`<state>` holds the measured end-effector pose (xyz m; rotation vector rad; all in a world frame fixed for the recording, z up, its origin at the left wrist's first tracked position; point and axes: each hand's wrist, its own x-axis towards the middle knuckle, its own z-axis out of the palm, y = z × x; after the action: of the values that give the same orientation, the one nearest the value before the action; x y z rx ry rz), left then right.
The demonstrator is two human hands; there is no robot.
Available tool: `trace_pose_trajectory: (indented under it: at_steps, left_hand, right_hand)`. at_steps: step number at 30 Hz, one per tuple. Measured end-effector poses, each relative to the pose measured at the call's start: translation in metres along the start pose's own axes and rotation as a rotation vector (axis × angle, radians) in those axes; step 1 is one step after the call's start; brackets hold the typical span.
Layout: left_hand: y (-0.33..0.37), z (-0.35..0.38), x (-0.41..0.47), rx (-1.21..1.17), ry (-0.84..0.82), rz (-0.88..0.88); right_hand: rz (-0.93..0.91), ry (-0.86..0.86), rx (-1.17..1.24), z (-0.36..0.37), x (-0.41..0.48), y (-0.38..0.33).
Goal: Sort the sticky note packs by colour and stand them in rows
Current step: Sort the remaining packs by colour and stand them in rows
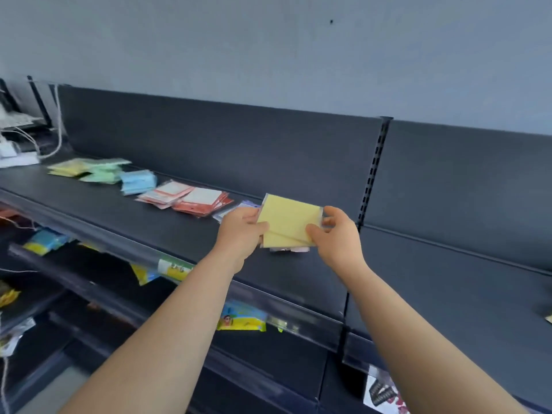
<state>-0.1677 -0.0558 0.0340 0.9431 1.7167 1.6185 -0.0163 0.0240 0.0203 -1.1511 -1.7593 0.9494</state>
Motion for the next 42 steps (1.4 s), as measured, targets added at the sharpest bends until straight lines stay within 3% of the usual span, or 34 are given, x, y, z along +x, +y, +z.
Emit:
trace_pose_trajectory:
  at_steps: [16,37,42]
  left_hand:
    - [-0.005,-0.296,0.082,0.147,0.153,-0.021]
    - [-0.031,-0.476,0.273,0.083,0.372,0.031]
    - [-0.034,-0.531,0.328,0.122,0.359,0.045]
  right_hand:
    - [-0.057,-0.226,0.04,0.276,0.015,-0.137]
    - [-0.185,-0.42,-0.088,0.508,0.162,-0.222]
    - [-0.233,-0.437,-0.143,0.563,0.186,-0.25]
